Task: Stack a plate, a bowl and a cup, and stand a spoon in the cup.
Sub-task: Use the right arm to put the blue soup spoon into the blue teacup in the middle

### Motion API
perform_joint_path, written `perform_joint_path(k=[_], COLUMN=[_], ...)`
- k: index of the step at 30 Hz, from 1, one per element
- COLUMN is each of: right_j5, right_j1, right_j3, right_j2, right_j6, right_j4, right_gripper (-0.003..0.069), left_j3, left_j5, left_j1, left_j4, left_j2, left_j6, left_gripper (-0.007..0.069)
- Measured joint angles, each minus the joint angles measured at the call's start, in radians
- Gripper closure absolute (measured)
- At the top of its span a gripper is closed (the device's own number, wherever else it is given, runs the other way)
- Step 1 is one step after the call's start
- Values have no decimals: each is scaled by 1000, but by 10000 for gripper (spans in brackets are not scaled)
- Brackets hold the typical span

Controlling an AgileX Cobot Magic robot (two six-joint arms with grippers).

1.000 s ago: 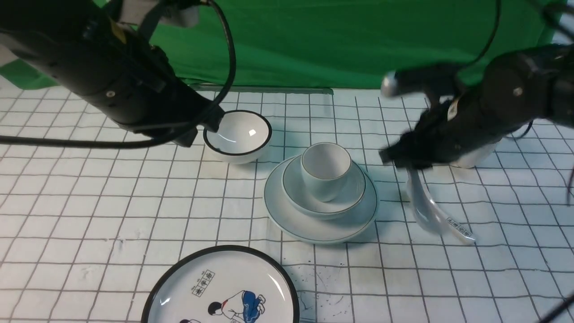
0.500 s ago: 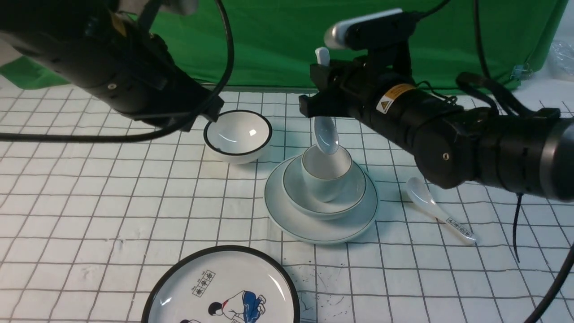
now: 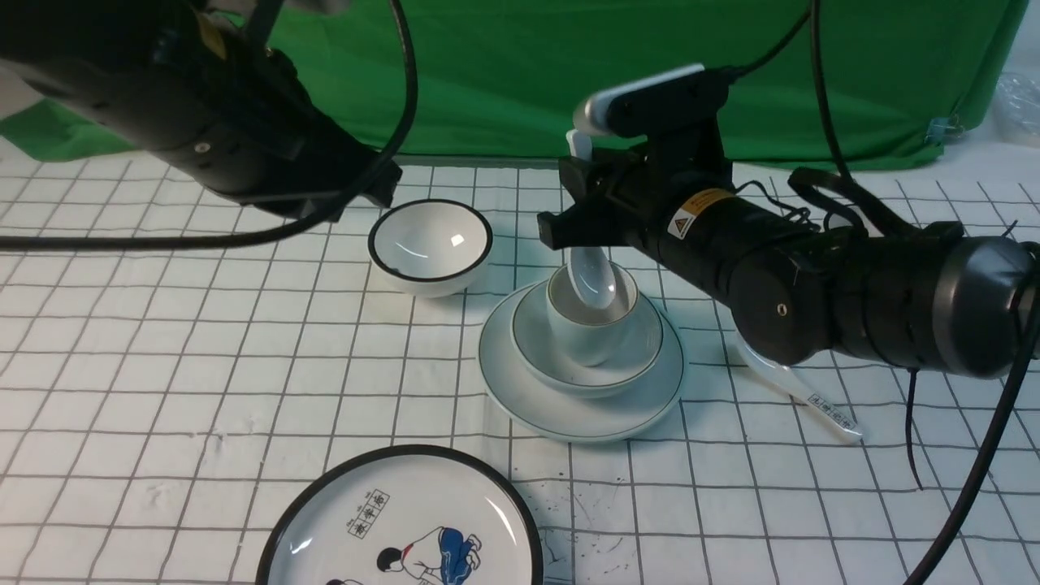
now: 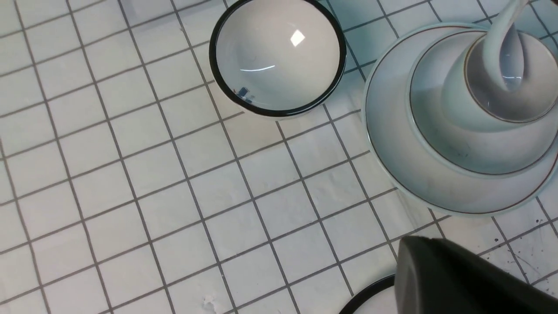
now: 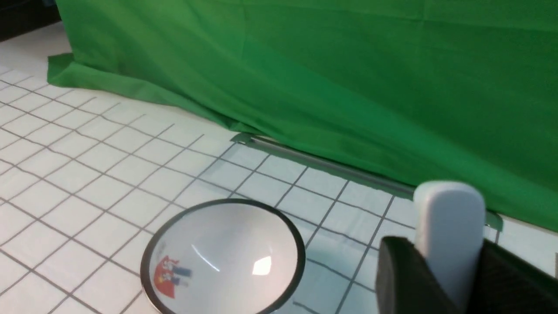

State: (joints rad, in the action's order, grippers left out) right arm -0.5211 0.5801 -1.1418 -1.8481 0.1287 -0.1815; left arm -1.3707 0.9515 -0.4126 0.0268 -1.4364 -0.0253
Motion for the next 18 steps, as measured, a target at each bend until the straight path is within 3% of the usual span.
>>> perform_joint_path(k=[7, 13, 18], right_j5=[48, 71, 179], right_j1=[1, 1, 1], right_j3=[0, 0, 0], right_j2=[0, 2, 73], right_j6=[0, 15, 68], right_j4=[0, 0, 0], right_gripper=[467, 403, 391], left_j3=[0, 0, 0], left_j5=[0, 1, 16], left_j1=[0, 0, 0], left_j4=[0, 0, 0], left_j2=[0, 0, 1], left_j6=[0, 0, 0], left_gripper=[622, 622, 622])
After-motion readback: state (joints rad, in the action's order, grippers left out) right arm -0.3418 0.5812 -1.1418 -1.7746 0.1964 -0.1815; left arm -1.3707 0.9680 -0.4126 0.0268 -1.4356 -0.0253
